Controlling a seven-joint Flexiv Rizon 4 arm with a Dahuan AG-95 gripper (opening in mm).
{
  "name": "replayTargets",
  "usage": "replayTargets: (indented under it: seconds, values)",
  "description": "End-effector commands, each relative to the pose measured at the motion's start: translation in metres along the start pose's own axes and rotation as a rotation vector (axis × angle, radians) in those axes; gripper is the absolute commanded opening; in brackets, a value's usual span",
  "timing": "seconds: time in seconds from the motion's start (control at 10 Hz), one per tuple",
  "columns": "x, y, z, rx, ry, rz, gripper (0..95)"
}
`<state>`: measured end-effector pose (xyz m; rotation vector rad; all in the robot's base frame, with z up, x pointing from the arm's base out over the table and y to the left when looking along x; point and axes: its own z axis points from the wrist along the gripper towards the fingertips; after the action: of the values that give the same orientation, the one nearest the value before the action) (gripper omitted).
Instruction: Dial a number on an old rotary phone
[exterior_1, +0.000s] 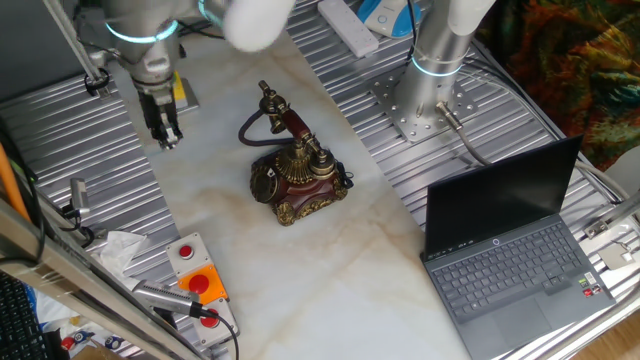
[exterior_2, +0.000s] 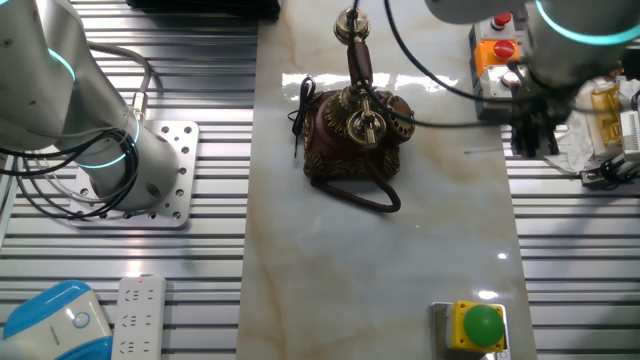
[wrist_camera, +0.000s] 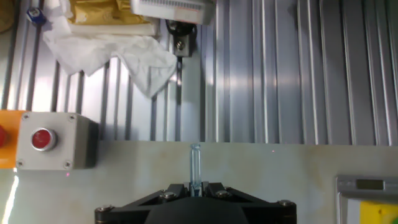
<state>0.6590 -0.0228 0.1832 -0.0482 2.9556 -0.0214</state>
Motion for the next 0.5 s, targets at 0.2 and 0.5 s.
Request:
replayTargets:
  seconds: [0.2,0.5]
  values:
    - [0.004,0.021,0.000,0.020,-0.017,0.026,0.0]
    - [0.013,0.035,0.001,0.030,-0.039,0.044,0.0]
